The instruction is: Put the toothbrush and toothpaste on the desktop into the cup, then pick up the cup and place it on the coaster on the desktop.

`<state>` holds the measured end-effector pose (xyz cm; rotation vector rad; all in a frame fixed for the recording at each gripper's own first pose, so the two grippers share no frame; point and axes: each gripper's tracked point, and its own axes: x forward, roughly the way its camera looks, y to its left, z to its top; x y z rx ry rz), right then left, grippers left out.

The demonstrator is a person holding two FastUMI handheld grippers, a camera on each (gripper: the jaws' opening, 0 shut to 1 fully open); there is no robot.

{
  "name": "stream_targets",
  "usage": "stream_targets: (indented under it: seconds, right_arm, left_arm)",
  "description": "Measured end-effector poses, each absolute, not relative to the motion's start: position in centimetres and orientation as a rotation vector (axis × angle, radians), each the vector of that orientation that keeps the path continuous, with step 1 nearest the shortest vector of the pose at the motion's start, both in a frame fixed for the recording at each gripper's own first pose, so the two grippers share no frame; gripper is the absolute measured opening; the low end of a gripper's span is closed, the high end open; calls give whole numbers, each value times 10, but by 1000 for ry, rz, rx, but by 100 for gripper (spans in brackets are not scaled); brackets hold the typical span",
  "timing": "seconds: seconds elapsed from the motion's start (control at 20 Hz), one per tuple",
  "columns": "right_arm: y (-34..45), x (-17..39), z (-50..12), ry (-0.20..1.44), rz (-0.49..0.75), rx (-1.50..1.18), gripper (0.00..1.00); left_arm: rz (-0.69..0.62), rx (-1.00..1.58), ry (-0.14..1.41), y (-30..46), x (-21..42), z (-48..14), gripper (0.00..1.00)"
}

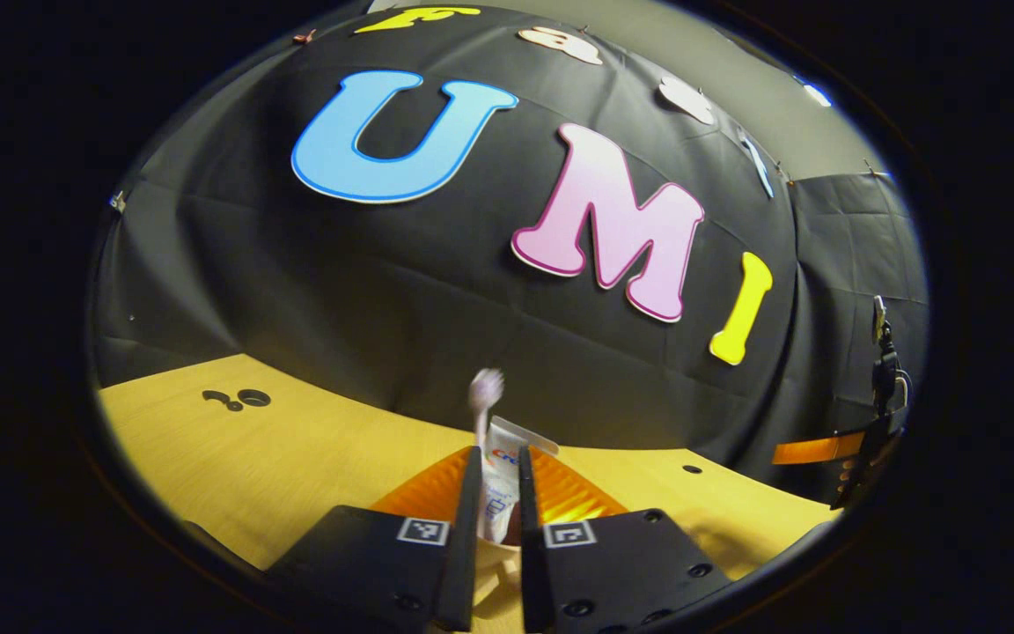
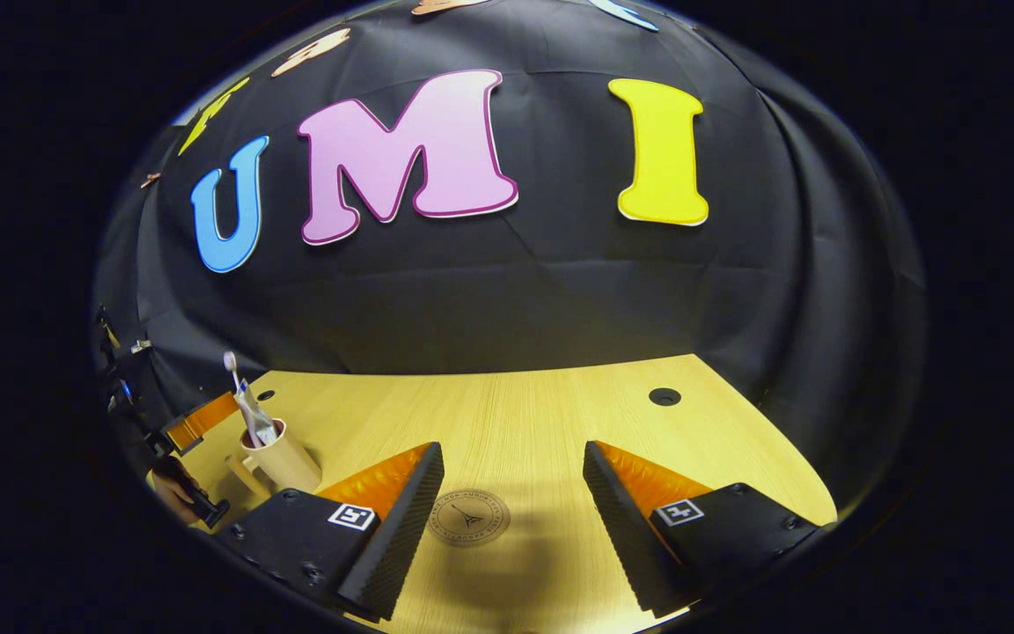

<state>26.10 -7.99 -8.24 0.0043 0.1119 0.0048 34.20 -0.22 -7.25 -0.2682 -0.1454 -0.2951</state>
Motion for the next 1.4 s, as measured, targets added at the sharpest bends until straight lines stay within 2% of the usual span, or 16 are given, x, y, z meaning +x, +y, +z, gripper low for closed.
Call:
stream_targets:
  seconds: [0.05,0.1,0.15,0.2,0.3,0.7,1.15,1.4]
  right_arm:
    - [-83,259,-82,111,-2,8,98]
    - [-86,258,-81,113,-9,16,98]
    - [-92,256,-81,117,-18,23,98]
    - [-98,252,-81,119,-29,29,98]
    - [-110,246,-80,120,-51,41,98]
    - [-137,213,-80,143,-108,135,98]
    - [-126,159,-100,215,-60,212,98]
    - [-149,132,-116,255,-79,219,98]
  left_arm:
    - [-296,-255,-129,-3,340,-75,24]
    - [-298,-240,-111,-6,338,-77,43]
    - [-291,-227,-93,-6,336,-77,51]
    - [-279,-211,-71,-6,335,-77,68]
    - [-272,-177,-14,-7,331,-78,96]
    - [-249,-121,277,-10,309,-88,97]
    - [-198,25,627,-11,312,-131,98]
    - [-187,-14,819,-22,311,-157,98]
